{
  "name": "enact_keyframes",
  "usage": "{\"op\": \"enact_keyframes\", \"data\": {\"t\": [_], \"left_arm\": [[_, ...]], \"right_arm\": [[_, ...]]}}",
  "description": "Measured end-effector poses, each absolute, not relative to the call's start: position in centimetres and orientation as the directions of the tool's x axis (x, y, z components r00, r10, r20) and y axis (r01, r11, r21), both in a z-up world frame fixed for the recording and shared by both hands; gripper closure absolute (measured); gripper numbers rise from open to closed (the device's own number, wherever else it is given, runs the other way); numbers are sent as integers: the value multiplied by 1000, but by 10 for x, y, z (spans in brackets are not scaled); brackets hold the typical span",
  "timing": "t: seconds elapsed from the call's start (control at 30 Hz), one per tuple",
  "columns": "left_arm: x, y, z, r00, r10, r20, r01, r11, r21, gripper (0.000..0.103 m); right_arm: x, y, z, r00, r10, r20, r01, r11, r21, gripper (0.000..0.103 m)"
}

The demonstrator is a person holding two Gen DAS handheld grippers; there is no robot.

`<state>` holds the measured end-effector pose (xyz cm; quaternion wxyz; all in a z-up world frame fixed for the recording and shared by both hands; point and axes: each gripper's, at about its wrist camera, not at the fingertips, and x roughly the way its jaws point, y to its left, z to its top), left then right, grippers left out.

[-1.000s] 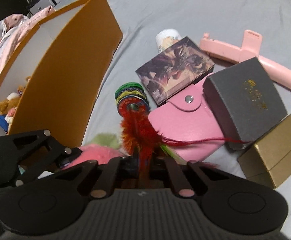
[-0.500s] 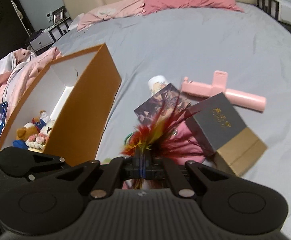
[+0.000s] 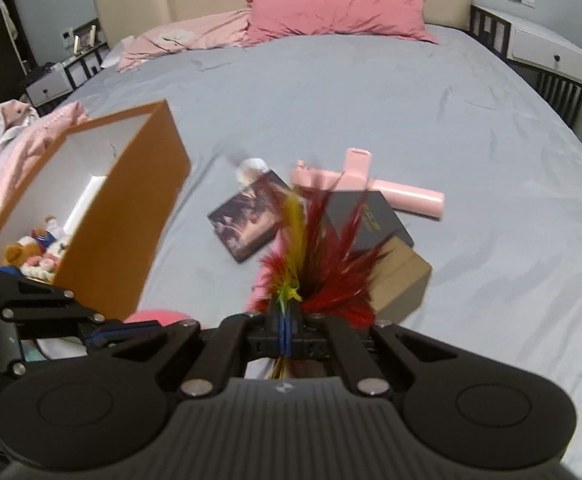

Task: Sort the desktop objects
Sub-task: 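Lift the pink ball and feather toy off the pile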

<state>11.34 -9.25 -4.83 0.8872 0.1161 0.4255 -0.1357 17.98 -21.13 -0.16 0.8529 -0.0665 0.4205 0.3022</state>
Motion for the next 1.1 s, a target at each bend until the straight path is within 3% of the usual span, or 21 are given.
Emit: {"op": "enact_keyframes", "data": {"t": [0.03, 0.17, 0.2, 0.33, 0.5, 0.7, 0.9, 1.1], "left_arm": [[110, -92, -47, 609, -137, -781, 339, 936, 100, 100], [102, -89, -50, 622, -112, -775, 333, 934, 132, 71], [100, -88, -51, 621, -116, -775, 335, 933, 128, 71], [101, -93, -56, 601, -130, -789, 354, 928, 117, 53], [112, -102, -69, 584, -91, -806, 349, 925, 148, 48], [121, -102, -87, 536, -80, -840, 338, 933, 127, 45], [126, -102, -98, 510, -75, -857, 321, 941, 109, 41], [131, -100, -105, 499, -73, -864, 287, 954, 86, 45]], "right_arm": [[181, -213, -3, 459, 467, -756, -570, 807, 152, 102], [186, -221, -5, 447, 492, -747, -554, 808, 201, 95], [187, -221, -5, 443, 496, -746, -550, 808, 211, 94], [191, -218, -6, 447, 483, -753, -534, 819, 208, 67], [197, -218, 2, 510, 456, -730, -502, 846, 178, 59], [210, -208, -18, 440, 402, -803, -485, 859, 165, 62], [217, -207, -28, 398, 409, -821, -478, 856, 195, 80], [218, -206, -30, 395, 428, -813, -481, 850, 214, 88]]}}
